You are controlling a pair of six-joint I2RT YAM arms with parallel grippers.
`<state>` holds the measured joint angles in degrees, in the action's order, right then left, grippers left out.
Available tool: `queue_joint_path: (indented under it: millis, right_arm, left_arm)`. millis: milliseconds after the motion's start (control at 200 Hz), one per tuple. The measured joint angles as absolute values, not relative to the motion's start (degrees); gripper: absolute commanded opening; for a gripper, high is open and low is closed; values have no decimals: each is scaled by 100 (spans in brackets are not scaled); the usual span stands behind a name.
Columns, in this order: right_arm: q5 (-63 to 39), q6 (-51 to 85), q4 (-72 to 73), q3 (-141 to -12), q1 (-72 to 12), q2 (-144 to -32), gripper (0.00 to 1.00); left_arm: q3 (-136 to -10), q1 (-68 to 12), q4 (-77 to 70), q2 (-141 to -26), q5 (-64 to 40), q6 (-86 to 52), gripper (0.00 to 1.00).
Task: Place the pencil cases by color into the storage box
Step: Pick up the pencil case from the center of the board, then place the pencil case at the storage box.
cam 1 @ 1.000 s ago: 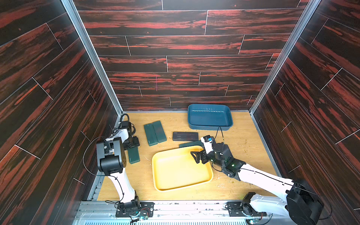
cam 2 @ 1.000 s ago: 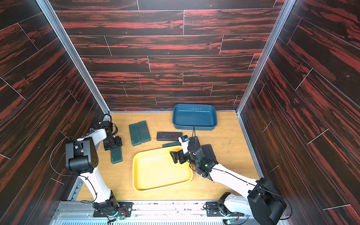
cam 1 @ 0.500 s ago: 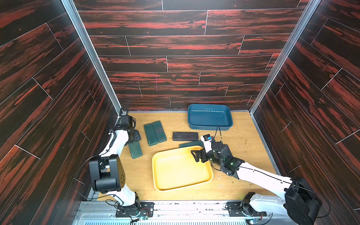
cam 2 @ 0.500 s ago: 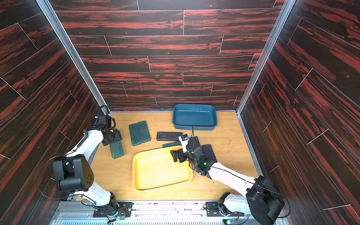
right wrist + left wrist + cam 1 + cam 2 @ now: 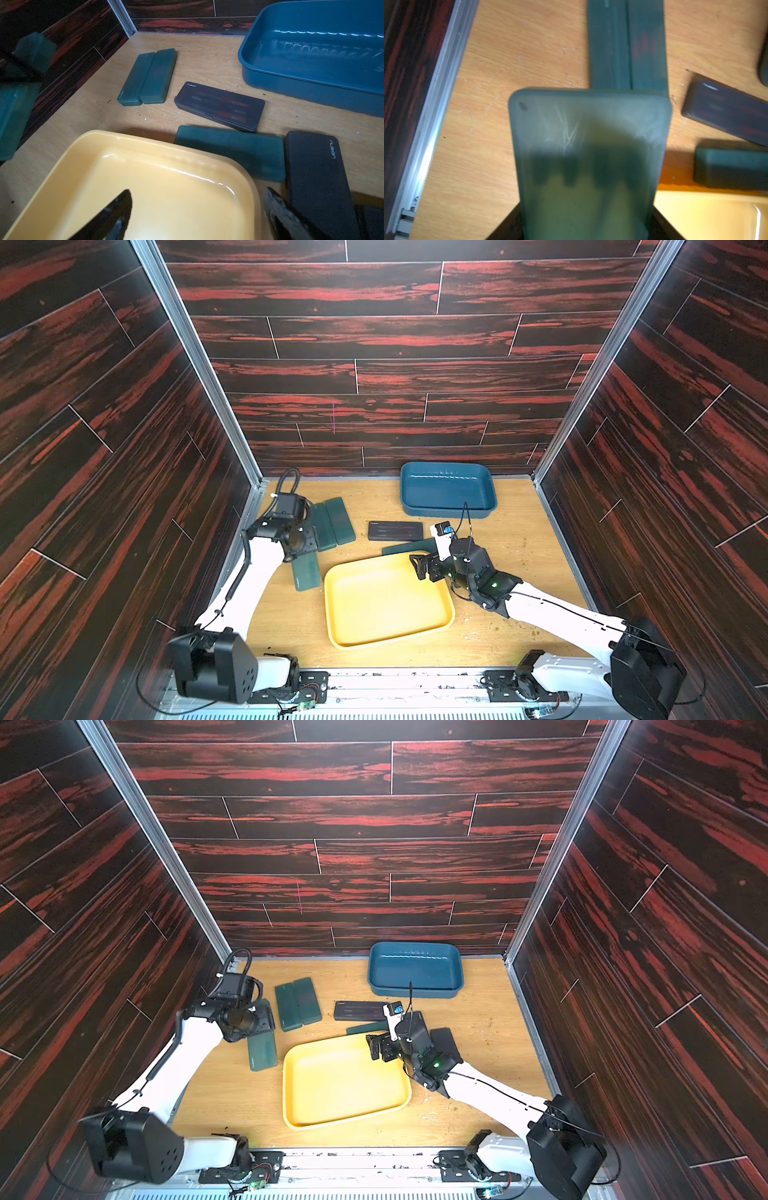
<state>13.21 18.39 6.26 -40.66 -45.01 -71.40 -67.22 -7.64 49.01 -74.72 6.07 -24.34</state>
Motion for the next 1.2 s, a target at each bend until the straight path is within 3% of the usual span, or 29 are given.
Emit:
queue_joint_path:
  millis: [276, 792, 1197]
  right_arm:
    - [1402, 1870, 596, -4069, -4497, -7140, 99]
    - [1354, 1959, 357, -4069, -4427, -7137, 99]
    - [639, 2338, 338, -4069, -3809, -7133, 99]
  left_arm:
    - [-6368, -1695, 4971, -6779, 838, -3148, 56]
    - [-5815, -3358, 4569, -7022, 1044, -4342, 55]
    - [-5328, -4001, 4191, -7122, 1092, -4899, 56]
